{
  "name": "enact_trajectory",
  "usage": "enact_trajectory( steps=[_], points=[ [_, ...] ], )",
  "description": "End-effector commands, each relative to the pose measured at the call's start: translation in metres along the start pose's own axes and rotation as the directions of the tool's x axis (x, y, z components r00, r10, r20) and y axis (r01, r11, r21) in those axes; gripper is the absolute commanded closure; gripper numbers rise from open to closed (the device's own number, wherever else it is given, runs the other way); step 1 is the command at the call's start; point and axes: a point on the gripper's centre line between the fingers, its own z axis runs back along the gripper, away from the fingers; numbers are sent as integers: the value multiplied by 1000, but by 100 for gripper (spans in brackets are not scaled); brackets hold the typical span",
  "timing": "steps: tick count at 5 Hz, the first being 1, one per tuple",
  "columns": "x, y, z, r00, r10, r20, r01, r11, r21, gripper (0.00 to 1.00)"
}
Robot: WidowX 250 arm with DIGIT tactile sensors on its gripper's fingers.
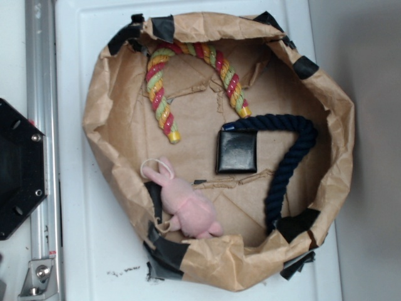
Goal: Grab the multicolored rope.
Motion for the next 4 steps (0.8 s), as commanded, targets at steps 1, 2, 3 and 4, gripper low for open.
enact_trajectory(
  steps=[1, 2, 3, 4],
  points=[
    [0, 0, 0, 1000, 0, 0, 0, 1000, 0, 0],
    [48, 26, -27, 999, -29, 45, 27, 998, 51, 0],
    [90, 43, -54, 978, -206, 42, 203, 977, 63, 0],
    [120, 53, -91, 904, -427, 19, 423, 900, 106, 0]
  ],
)
